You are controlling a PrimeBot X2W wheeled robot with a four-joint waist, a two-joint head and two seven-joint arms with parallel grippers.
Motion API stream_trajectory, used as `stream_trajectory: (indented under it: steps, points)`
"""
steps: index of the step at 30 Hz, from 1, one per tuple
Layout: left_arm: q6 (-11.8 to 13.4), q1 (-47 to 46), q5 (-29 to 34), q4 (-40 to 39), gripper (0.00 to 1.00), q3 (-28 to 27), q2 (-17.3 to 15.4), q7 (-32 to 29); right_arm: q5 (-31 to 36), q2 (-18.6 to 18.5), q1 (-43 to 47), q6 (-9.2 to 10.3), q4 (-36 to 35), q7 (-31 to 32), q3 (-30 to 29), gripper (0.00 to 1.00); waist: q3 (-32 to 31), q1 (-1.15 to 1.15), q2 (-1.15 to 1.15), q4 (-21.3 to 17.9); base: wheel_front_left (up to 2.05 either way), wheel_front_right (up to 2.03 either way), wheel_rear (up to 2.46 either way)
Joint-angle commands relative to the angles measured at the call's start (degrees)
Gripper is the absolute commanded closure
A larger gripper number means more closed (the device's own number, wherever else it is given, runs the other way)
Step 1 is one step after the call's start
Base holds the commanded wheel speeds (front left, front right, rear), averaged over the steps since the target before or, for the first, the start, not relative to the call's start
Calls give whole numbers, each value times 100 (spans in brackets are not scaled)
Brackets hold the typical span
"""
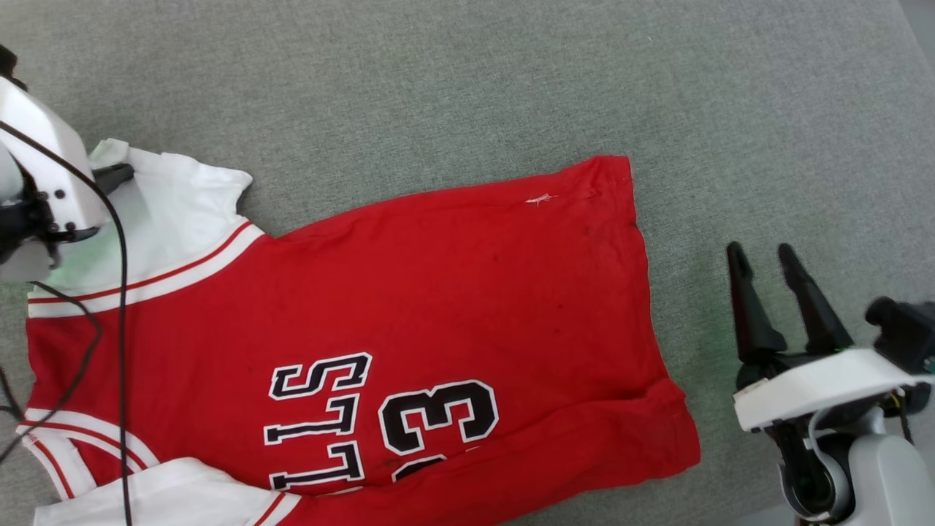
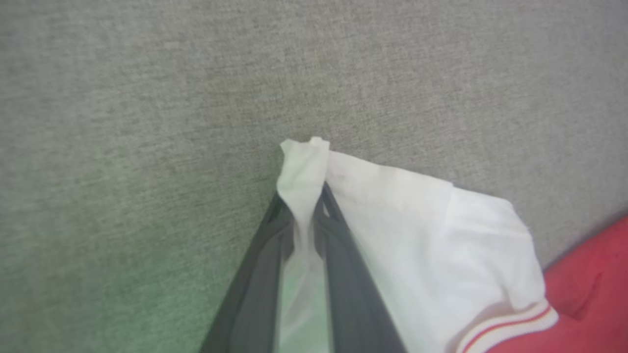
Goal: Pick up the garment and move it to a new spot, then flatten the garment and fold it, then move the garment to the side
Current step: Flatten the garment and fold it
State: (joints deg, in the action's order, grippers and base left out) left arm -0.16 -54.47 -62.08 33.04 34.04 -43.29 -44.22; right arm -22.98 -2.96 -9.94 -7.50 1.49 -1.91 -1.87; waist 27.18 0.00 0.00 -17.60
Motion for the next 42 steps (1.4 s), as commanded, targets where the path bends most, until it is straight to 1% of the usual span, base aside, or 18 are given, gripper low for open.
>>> stream_trajectory:
  steps: [1, 4, 5, 9, 10, 11, 13, 19, 21, 22, 26, 29, 33, 34, 35, 36, 38, 42]
  points:
    - [-26, 402, -52, 133, 100, 187, 337, -29, -79, 13, -135, 2, 40, 136, 61, 0, -29, 0, 0, 28, 0, 0, 0]
    - [-34, 304, 63, 164, 100, 114, 355, 326, -125, 13, -261, 2, 261, 608, 126, 0, -115, 0, 0, 96, 0, 0, 0]
    - [-1, 246, 120, 181, 100, 89, 372, 484, -164, 12, -337, 2, 350, 772, 129, 0, -160, 0, 0, 142, 0, 0, 0]
    - [15, -2, 234, 252, 100, 22, 521, 907, -132, -5, -722, 2, 746, 1398, 144, 0, -314, 0, 0, 348, 0, 0, 0]
    - [15, -2, 234, 252, 100, 22, 521, 907, -132, -5, -722, 2, 746, 1398, 144, 0, -314, 0, 0, 348, 0, 0, 0]
    - [-17, -114, 265, 263, 100, -1, 612, 1084, -97, -104, -973, 2, 960, 1711, 166, 0, -375, 0, 0, 457, 0, 0, 0]
    - [-62, -162, 264, 279, 100, -7, 733, 1191, -90, -205, -1252, 2, 1150, 1988, 241, 0, -438, 0, 0, 575, 0, 0, 0]
    - [-227, -328, 296, 233, 100, 64, 985, 1361, -32, -618, -2109, 2, 1822, 3030, 417, 0, -484, 0, 0, 945, 0, 0, 0]
    - [-261, -384, 300, 218, 100, 77, 1054, 1397, 14, -690, -2381, 2, 2095, 3423, 470, 0, -455, 0, 0, 1057, 0, 0, 0]
    - [-261, -384, 300, 218, 100, 77, 1054, 1397, 14, -690, -2381, 2, 2095, 3423, 470, 0, -455, 0, 0, 1057, 0, 0, 0]
    - [-331, -492, 330, 177, 100, 103, 1161, 1486, 111, -806, -2939, 2, 2630, 4032, 519, 0, -368, 0, 0, 1242, 0, 0, 0]
    - [-392, -558, 329, 142, 100, 108, 1223, 1561, 228, -799, -3186, 2, 3072, 4441, 627, 0, -304, 0, 0, 1354, 0, 0, 0]
    - [-475, -596, 295, 126, 100, 107, 1288, 1668, 325, -753, -3299, 2, 3677, 4973, 678, 0, -262, 0, 0, 1473, 0, 0, 0]
    - [-493, -588, 286, 131, 100, 115, 1299, 1681, 322, -743, -3309, 2, 3812, 5083, 657, 34, -261, 0, 0, 1495, 0, 0, 0]
    - [-496, -581, 288, 140, 100, 119, 1308, 1720, 355, -743, -3311, 2, 3929, 5187, 660, 89, -261, 0, 0, 1517, 0, 0, 0]
    - [-508, -576, 285, 150, 100, 110, 1321, 1753, 373, -730, -3326, 2, 3994, 5216, 653, 100, -263, 0, 0, 1534, 0, 0, 0]
    - [-530, -539, 272, 168, 100, 95, 1334, 1845, 326, -694, -3419, 2, 3958, 5141, 632, 100, -286, 0, 0, 1562, 0, 0, 0]
    - [-563, -455, 254, 210, 100, 23, 1321, 2087, 308, -820, -3570, 2, 3666, 4831, 588, 100, -421, 0, 0, 1606, 0, 0, 0]
